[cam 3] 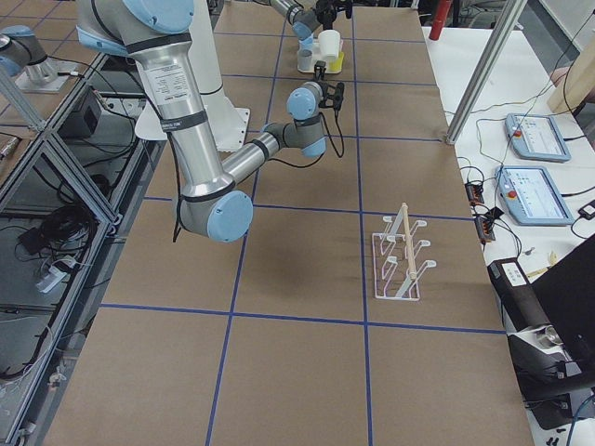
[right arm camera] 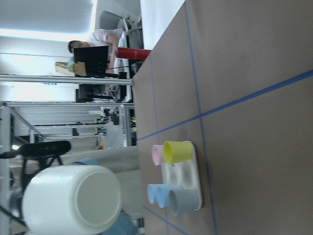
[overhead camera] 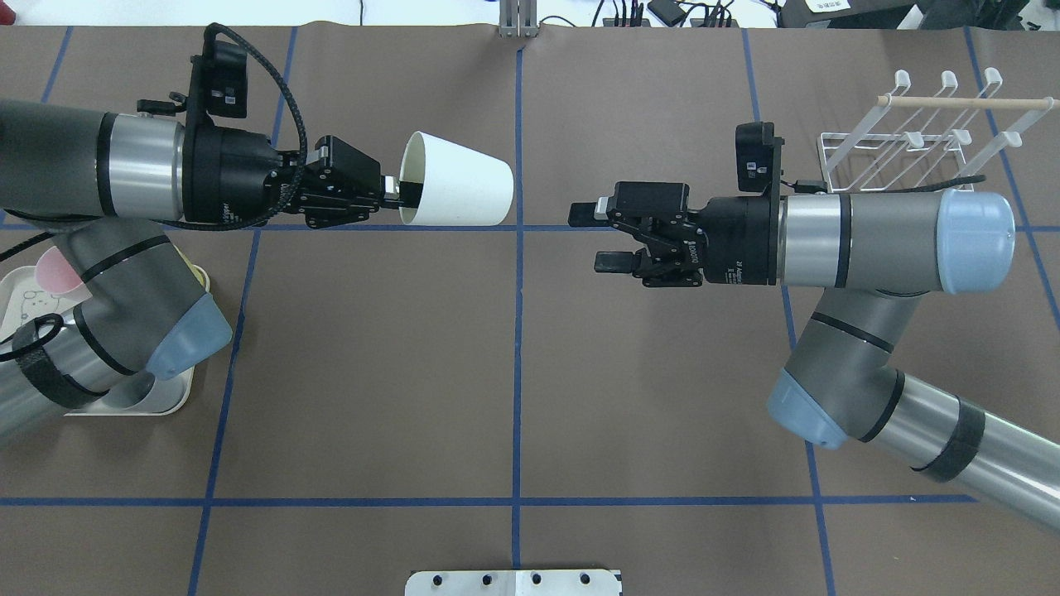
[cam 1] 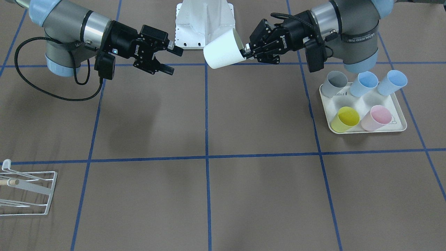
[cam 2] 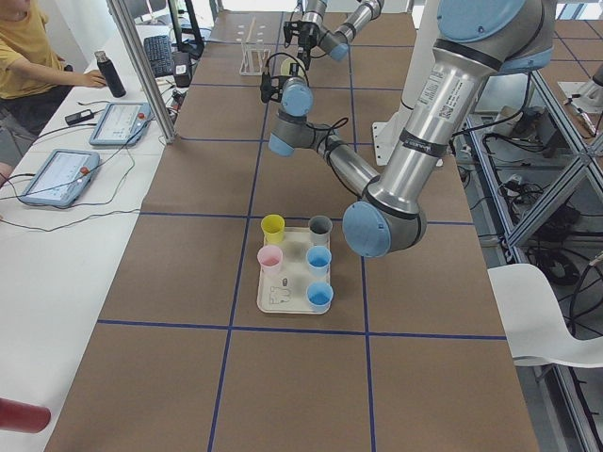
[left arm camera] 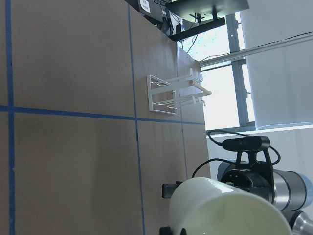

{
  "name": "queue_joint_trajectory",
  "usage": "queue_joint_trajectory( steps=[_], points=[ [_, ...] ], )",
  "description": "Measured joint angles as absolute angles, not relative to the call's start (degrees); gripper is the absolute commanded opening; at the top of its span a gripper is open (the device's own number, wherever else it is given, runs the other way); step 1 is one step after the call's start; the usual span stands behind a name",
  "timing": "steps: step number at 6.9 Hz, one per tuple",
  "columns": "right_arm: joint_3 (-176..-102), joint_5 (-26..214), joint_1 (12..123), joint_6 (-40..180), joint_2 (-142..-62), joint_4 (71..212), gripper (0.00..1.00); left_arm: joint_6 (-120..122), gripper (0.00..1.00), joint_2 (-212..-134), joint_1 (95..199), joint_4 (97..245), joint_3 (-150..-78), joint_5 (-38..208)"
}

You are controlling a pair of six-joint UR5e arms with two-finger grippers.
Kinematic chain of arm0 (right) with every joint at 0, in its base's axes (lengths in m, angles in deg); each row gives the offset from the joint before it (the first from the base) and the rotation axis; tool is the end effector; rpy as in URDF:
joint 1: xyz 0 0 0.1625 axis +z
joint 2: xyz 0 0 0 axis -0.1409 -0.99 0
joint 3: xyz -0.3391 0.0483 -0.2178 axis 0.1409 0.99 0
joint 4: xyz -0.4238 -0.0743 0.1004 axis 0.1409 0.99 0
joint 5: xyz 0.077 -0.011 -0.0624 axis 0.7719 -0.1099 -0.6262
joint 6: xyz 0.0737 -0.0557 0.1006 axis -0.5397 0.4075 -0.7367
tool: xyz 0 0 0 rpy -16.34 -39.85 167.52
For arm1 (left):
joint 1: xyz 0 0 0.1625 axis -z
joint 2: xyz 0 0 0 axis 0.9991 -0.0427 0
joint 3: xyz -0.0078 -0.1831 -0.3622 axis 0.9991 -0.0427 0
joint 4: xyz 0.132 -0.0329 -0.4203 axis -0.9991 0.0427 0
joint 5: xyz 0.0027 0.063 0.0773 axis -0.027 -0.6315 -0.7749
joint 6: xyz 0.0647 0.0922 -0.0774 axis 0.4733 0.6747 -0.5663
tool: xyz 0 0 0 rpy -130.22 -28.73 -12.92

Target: Transfer IKEA cup to right arm and place on rack

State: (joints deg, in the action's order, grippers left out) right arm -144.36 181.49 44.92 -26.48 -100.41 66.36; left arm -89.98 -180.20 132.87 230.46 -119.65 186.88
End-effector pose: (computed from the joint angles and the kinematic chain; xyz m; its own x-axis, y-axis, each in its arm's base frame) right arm -0.4136 -0.4160 0.1781 -0.4778 0.0978 0.8730 -0.1389 0.9729 -0.1850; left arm 0.3704 -0.4576 0.1481 -0.4038 0.0854 -0.9109 0.1556 0.9875 0.0237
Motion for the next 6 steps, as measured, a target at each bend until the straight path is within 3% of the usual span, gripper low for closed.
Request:
queue_joint_trajectory(
  steps=[3,6],
  points=[
    [-144.64,175.79,42.27,-34.56,-97.27,57.44,0.99,-102.6,0.0,-182.95,132.31,244.4,-115.55,185.37],
    [-144.84,173.11,41.37,-38.56,-94.09,56.53,0.99,-108.44,0.0,-185.06,131.02,248.83,-114.55,183.65]
  ],
)
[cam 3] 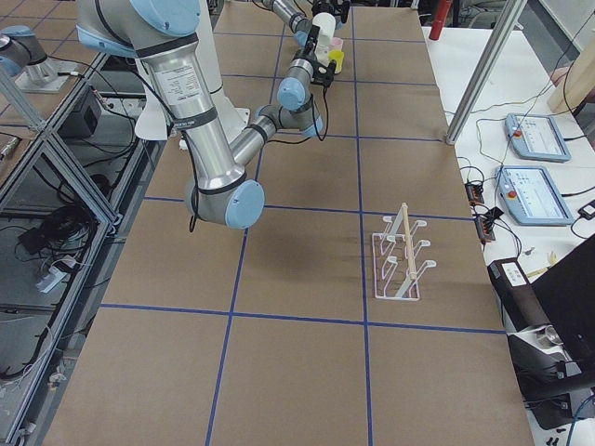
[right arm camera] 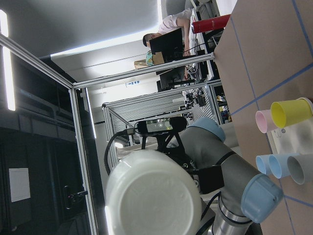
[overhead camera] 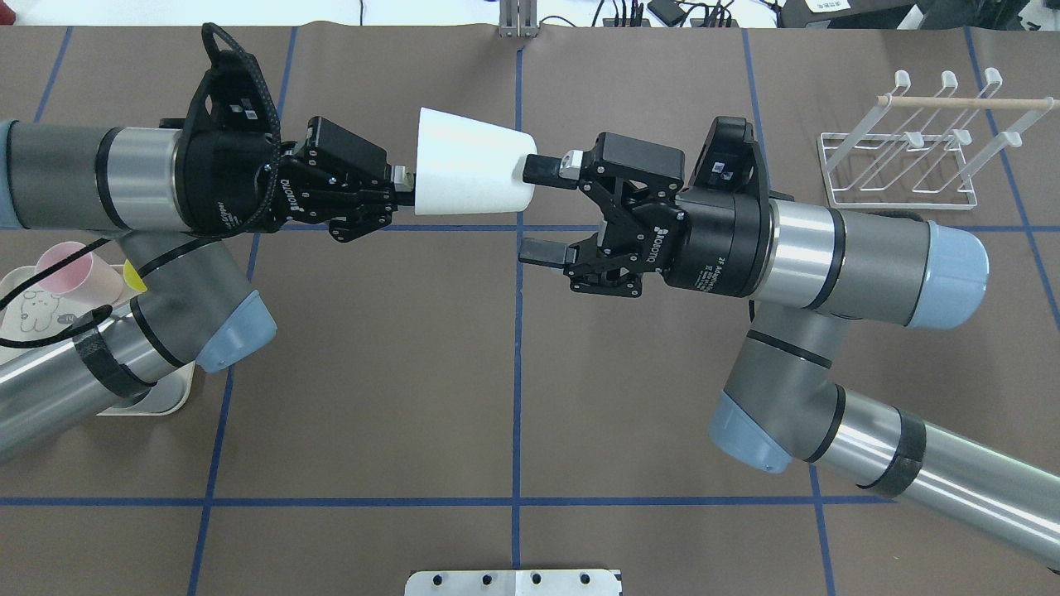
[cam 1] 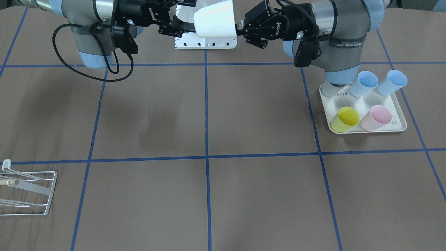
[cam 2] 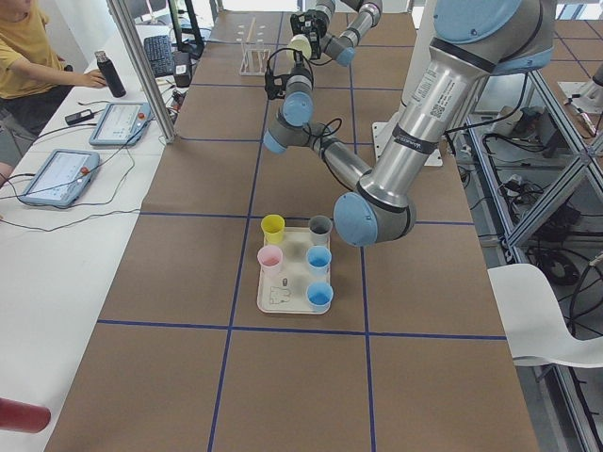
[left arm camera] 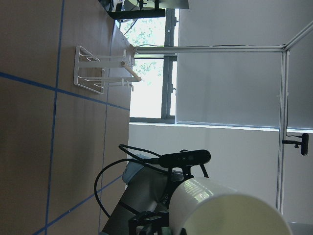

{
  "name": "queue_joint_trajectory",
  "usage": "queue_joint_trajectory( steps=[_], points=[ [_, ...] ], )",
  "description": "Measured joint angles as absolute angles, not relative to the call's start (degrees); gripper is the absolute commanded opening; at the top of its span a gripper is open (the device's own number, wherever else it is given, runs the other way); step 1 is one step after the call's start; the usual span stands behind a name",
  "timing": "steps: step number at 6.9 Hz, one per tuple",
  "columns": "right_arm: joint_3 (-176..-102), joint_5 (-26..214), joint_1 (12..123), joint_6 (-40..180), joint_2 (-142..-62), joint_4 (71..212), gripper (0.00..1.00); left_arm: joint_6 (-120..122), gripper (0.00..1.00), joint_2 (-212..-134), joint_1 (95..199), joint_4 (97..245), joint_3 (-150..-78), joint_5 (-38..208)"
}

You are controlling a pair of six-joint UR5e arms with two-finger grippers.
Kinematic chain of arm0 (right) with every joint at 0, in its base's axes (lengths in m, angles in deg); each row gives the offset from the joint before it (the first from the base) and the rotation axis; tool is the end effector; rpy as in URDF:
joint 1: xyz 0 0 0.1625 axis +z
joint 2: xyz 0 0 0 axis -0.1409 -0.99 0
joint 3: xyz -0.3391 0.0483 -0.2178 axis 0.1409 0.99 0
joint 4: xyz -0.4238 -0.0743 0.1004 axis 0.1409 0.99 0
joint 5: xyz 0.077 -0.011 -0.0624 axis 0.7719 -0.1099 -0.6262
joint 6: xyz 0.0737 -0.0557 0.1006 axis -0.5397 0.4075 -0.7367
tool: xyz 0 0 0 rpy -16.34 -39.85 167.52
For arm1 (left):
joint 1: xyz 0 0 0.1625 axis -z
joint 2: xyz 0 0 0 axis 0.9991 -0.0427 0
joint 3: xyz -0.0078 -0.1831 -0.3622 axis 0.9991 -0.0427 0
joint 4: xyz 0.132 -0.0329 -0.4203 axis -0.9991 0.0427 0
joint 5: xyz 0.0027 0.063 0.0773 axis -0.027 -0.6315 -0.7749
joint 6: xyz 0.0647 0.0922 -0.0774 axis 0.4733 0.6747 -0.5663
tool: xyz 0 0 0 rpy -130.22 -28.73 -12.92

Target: Transfer IKEA cup to right arm and place on rack

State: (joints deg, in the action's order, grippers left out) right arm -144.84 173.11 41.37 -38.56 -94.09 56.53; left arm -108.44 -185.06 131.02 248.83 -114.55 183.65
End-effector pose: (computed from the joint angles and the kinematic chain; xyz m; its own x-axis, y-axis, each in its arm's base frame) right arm -0.4042 -0.3900 0.1014 -0.7244 0.1953 0.6612 0.0045 0.9603 -0.2788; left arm 0.3708 -0.4410 0.1211 -0.6409 -0.0632 -0.7650 -0.0111 0.9973 -0.0732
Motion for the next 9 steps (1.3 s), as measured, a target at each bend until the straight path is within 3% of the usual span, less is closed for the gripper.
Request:
queue_joint_trajectory(
  steps=[6,7,8,9],
  points=[
    [-144.85,168.87,40.24,-38.97,-93.8,55.24,0.98,-110.8,0.0,-186.04,129.63,249.86,-114.59,183.6],
    [-144.85,168.3,40.01,-38.97,-93.8,55.04,0.93,-110.8,0.0,-186.04,129.51,249.88,-114.6,183.6],
    [-144.69,167.47,39.49,-38.97,-93.94,53.93,0.63,-110.8,0.0,-186.04,129.44,249.89,-114.62,183.6],
    [-144.36,166.39,38.7,-38.97,-94.29,52.22,0.31,-110.8,0.09,-186.04,129.41,249.89,-114.61,183.61]
  ],
)
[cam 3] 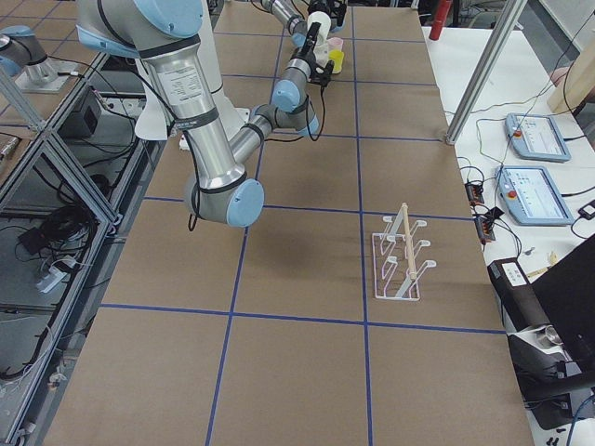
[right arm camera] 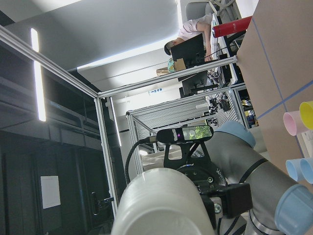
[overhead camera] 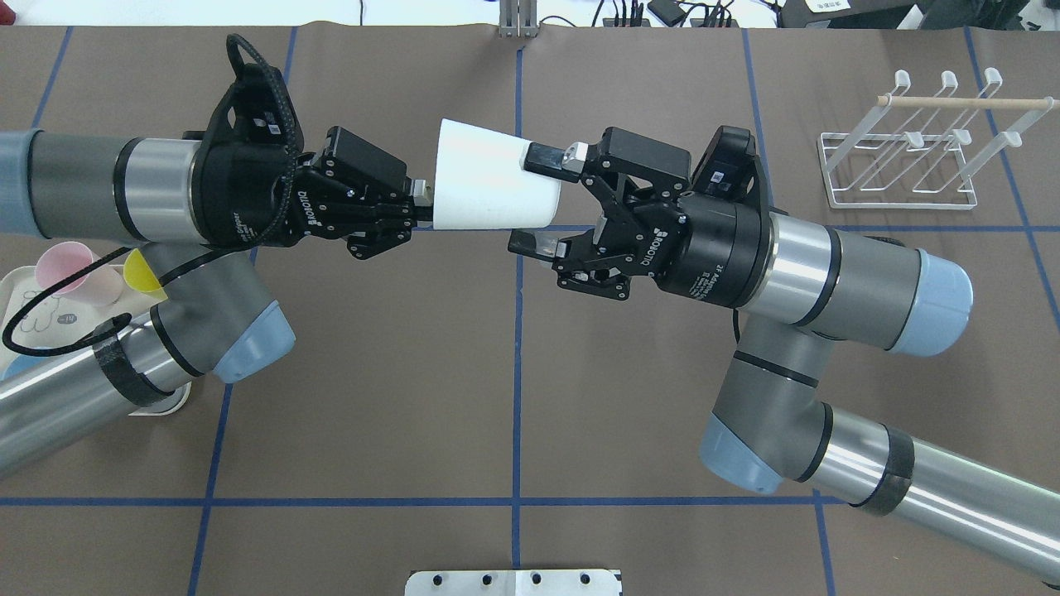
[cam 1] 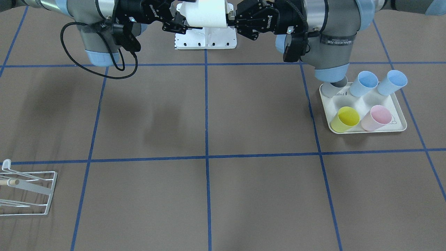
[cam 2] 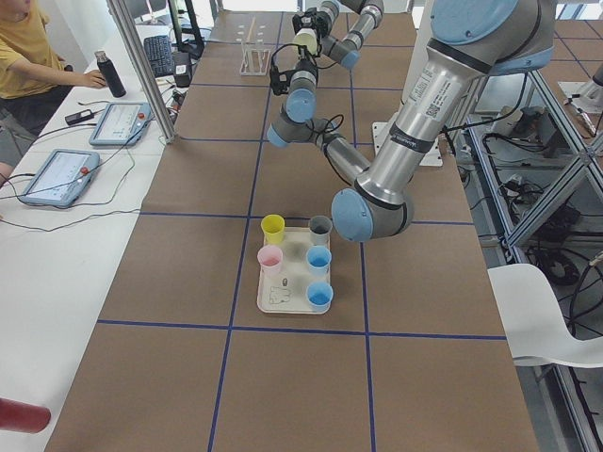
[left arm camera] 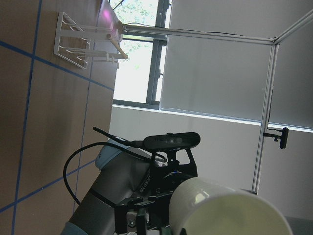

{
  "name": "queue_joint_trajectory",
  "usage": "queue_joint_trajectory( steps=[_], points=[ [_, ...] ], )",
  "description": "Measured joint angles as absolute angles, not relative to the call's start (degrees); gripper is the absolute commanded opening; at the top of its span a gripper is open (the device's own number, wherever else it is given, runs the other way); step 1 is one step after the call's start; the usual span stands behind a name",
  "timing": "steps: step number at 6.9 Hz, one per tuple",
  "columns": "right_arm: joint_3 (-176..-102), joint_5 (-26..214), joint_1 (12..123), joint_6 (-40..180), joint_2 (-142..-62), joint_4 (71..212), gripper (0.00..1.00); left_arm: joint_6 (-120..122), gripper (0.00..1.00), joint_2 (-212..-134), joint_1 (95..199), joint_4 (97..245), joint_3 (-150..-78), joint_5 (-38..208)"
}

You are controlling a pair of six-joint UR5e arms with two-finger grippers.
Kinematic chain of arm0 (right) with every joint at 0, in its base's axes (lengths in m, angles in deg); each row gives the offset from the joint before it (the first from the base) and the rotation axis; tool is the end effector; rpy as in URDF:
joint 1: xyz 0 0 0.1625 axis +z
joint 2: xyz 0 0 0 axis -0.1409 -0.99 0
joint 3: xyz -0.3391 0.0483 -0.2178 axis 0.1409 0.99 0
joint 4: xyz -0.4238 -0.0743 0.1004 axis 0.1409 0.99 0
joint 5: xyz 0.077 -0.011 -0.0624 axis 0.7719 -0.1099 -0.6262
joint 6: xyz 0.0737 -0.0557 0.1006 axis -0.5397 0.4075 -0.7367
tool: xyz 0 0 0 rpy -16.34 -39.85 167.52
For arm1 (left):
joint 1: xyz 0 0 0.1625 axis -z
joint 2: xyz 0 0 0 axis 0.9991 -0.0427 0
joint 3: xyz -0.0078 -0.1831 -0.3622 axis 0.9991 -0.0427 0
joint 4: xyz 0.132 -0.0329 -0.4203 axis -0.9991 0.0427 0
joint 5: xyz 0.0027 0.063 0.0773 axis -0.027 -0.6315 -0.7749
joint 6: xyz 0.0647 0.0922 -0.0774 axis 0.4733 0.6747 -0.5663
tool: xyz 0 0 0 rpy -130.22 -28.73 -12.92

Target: Transfer IKEA cup to right arm and place on rack

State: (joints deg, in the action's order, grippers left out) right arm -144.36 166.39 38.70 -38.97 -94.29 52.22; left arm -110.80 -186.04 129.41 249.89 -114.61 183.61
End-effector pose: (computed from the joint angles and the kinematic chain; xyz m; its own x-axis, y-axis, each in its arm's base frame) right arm -0.4078 -0.3807 0.1031 -0.7924 0.2016 0.5758 0.0081 0.9472 -0.3205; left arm 0.3800 -0.4277 0.1109 -0.6576 -0.1038 -0.7462 -0.0674 0.9946 -0.0789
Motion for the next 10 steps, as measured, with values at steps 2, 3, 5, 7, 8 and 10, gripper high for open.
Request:
queue_joint_trajectory(
  steps=[2,3,5,7,8,10],
  points=[
    [-144.17,165.29,37.76,-38.97,-94.63,50.75,0.06,-110.66,0.54,-186.02,129.39,249.9,-114.67,183.51],
    [-144.13,165.16,37.59,-38.96,-94.67,50.59,0.0,-110.54,0.75,-186.09,129.39,249.9,-114.78,183.52],
    [-144.44,165.12,37.3,-38.95,-94.65,50.5,0.0,-110.26,0.77,-186.04,129.39,249.89,-114.92,183.48],
    [-144.7,165.11,37.15,-38.97,-94.67,50.43,0.0,-110.12,0.77,-185.93,129.41,249.98,-115.08,183.45],
    [-144.79,165.11,37.16,-39.02,-94.7,50.43,0.0,-109.91,0.77,-185.68,129.57,250.03,-115.14,183.43],
    [-144.88,164.78,37.29,-39.13,-95.61,50.4,0.0,-108.25,0.77,-184.65,130.36,250.06,-115.2,183.43]
  ],
)
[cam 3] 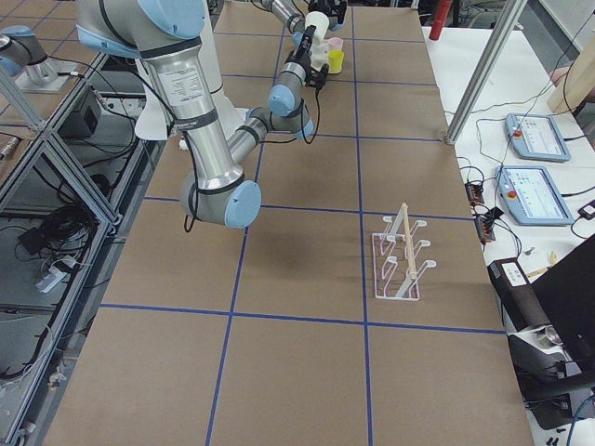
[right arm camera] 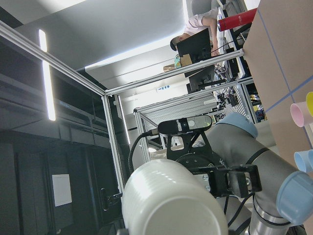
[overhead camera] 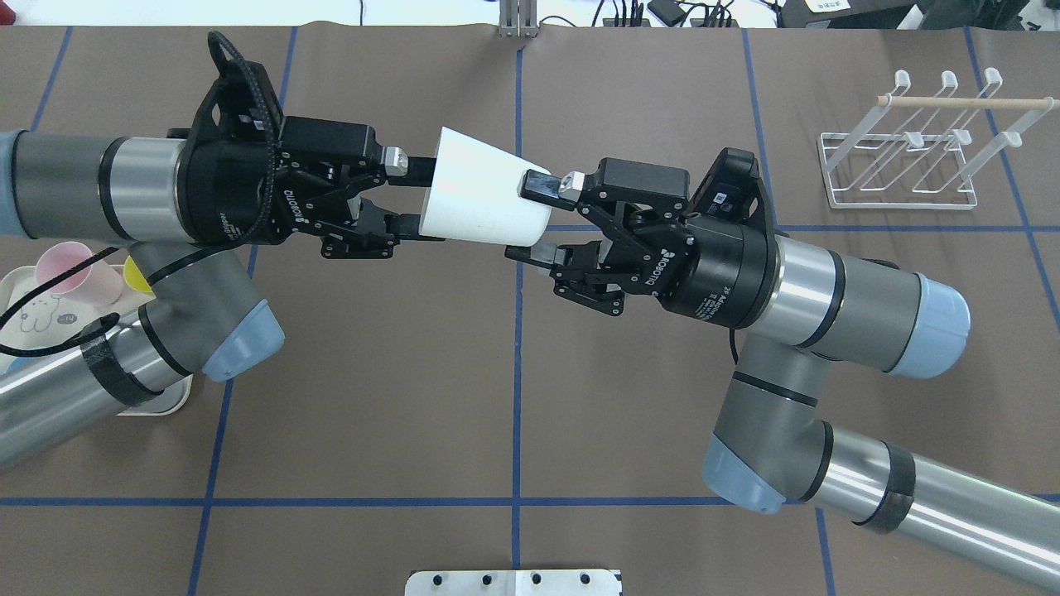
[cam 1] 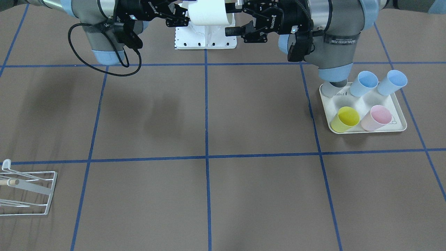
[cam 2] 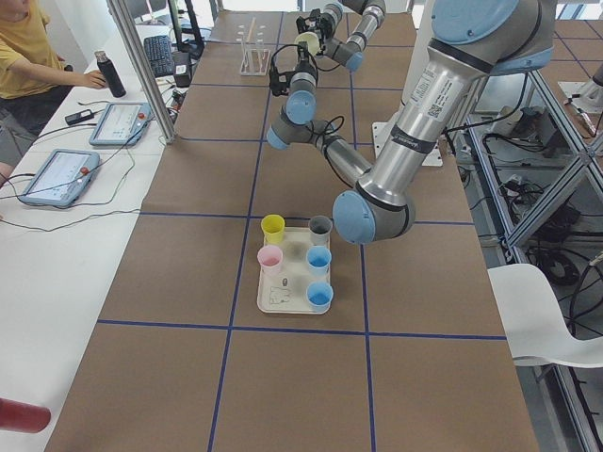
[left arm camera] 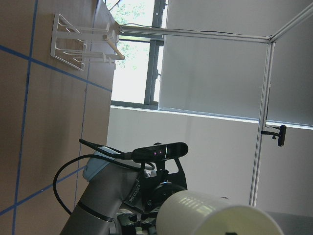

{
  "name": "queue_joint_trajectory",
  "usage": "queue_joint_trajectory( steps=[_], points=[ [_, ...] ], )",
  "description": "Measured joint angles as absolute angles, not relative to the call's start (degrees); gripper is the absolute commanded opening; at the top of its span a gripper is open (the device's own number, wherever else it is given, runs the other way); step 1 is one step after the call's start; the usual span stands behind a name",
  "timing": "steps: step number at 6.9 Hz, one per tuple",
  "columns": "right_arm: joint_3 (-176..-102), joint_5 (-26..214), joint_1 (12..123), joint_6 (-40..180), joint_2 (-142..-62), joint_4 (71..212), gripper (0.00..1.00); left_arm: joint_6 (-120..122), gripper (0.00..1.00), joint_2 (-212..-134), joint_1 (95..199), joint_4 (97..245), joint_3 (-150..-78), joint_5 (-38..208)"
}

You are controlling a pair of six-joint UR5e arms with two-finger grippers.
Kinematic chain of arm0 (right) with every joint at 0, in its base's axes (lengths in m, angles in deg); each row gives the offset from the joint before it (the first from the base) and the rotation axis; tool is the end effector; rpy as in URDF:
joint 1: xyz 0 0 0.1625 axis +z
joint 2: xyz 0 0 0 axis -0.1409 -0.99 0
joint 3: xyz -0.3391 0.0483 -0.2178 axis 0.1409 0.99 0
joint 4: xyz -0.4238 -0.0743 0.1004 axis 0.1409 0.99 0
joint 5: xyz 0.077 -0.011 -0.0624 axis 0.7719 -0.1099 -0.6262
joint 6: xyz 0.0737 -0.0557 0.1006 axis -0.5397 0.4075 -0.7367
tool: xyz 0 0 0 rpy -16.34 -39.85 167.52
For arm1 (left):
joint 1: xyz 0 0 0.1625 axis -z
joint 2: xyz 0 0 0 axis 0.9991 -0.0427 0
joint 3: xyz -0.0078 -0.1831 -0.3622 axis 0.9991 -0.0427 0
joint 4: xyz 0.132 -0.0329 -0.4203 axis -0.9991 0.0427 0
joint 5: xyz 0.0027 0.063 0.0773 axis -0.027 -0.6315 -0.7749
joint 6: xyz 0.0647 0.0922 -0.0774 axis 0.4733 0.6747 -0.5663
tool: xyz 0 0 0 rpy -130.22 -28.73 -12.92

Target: Transfer IKEA cup to right arm and place on rack

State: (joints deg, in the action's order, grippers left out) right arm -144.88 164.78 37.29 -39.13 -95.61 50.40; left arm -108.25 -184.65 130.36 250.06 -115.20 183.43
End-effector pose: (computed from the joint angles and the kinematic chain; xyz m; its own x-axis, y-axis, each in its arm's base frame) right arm -0.4085 -0.3702 0.1117 -0.8057 0.2148 0.5520 0.0249 0.9434 -0.3308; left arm 0.3702 -0.4321 0.1209 -0.6561 -0.0540 -0.7527 -0.0192 0.9983 -0.0549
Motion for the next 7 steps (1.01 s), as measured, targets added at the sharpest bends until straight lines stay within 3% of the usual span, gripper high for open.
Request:
queue_joint_trajectory(
  steps=[4,6,7],
  points=[
    [-144.15,164.68,40.15,-38.38,-102.47,48.45,0.0,-107.21,0.77,-183.01,134.54,250.54,-115.22,183.47],
    [-143.41,173.63,48.27,-33.42,-104.05,58.23,0.0,-106.07,0.77,-182.4,135.72,251.12,-114.99,183.33],
    [-143.67,177.88,52.09,-28.46,-104.9,64.76,0.0,-104.65,0.99,-181.92,136.03,250.87,-114.78,183.23]
  ],
)
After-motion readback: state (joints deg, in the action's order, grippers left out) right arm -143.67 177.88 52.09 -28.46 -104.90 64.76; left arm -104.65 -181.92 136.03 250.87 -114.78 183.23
